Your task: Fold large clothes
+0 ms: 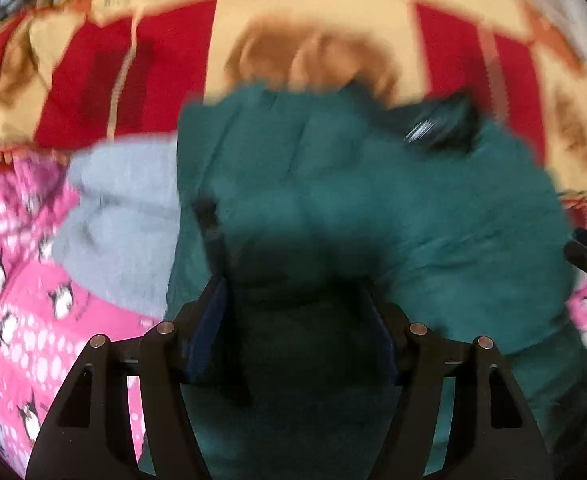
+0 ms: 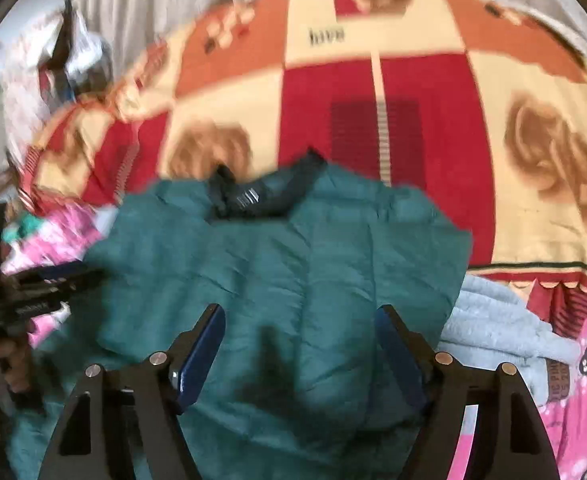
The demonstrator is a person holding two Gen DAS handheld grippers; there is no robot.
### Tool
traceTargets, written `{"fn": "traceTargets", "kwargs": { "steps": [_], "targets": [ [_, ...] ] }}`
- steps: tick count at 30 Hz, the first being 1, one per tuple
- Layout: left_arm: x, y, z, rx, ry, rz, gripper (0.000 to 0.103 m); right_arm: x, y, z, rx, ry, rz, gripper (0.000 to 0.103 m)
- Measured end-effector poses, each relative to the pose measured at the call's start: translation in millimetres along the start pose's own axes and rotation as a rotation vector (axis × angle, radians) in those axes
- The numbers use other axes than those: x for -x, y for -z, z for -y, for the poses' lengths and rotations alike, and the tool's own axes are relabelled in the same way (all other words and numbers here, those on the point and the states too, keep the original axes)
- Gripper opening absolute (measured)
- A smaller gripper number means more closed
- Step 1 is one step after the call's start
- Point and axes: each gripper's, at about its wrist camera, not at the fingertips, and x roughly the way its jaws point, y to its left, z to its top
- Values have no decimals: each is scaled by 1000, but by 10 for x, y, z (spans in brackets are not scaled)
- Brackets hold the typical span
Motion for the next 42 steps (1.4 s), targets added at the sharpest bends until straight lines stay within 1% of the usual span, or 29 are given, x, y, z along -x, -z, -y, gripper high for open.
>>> {"fn": "traceTargets", "kwargs": {
  "steps": [1,2,4,9,12,14,15,16,17,18,19,20,21,22,23,24,25,26,27,28,29,30,32,34,37,39,40,42],
  "targets": [
    [-105,32,-40,21,24,-31,85,-205,82,79,-23,-8,-64,76],
    [-187,59,-80,43,53,-50,98,-373,192,134,-29,-6,-109,76],
    [-261,72,-132,76,85,-67,102,-477,273,174,-33,0,-110,76],
    [-299,51,-114,68,81,-97,103,-551,208,107,-5,39,-135,78],
    [-316,65,-218,126,139,-108,103,-472,97,6,27,62,-189,78],
    [-287,99,-285,145,167,-88,103,-341,-21,-67,22,65,-131,76],
    [-270,100,-308,147,165,-81,103,-255,-129,-83,13,55,-77,76],
    [-222,97,-296,137,141,-67,102,-171,-241,-120,2,55,-22,76],
    [-135,84,-280,126,107,-37,99,-121,-366,-157,-12,70,21,76],
    [41,66,-271,119,56,45,98,-111,-471,-186,-22,84,46,76],
    [209,46,-263,121,30,128,97,-115,-552,-203,-29,99,65,76],
    [394,32,-259,126,28,218,97,-147,-648,-225,-42,121,89,76],
    [516,13,-254,127,42,270,97,-201,-700,-236,-53,127,96,77],
    [606,-36,-225,126,61,293,97,-278,-744,-232,-68,119,87,78],
    [617,-94,-184,122,96,283,97,-419,-784,-211,-95,98,57,79],
    [584,-137,-124,109,149,255,97,-488,-752,-189,-115,85,29,79],
    [517,-147,-68,95,169,226,97,-581,-730,-165,-131,79,3,79],
    [394,-154,0,78,165,188,97,-666,-684,-142,-141,78,-16,79],
    [241,-138,59,58,143,143,97,-797,-618,-127,-147,93,-46,79],
    [6,-94,111,38,90,77,97,-866,-559,-103,-143,106,-65,83],
    [-129,-53,150,35,70,33,99,-989,-494,-113,-118,132,-94,84],
    [-261,-22,153,38,70,-2,101,-1024,-469,-112,-97,143,-99,84],
    [-316,-28,146,51,77,-4,103,-1074,-436,-120,-79,151,-94,84],
    [-311,-16,175,33,55,-6,103,-1102,-451,-146,-76,159,-107,84],
    [-293,-40,187,44,55,3,103,-997,-495,-265,-56,195,-106,84],
    [-135,-26,153,57,39,44,102,-782,-502,-389,-33,218,-70,84],
    [-46,-55,187,55,30,73,102,-633,-493,-472,-21,217,-34,84],
    [181,-37,234,31,48,122,102,-400,-441,-607,-24,195,-1,84]
  ]
}}
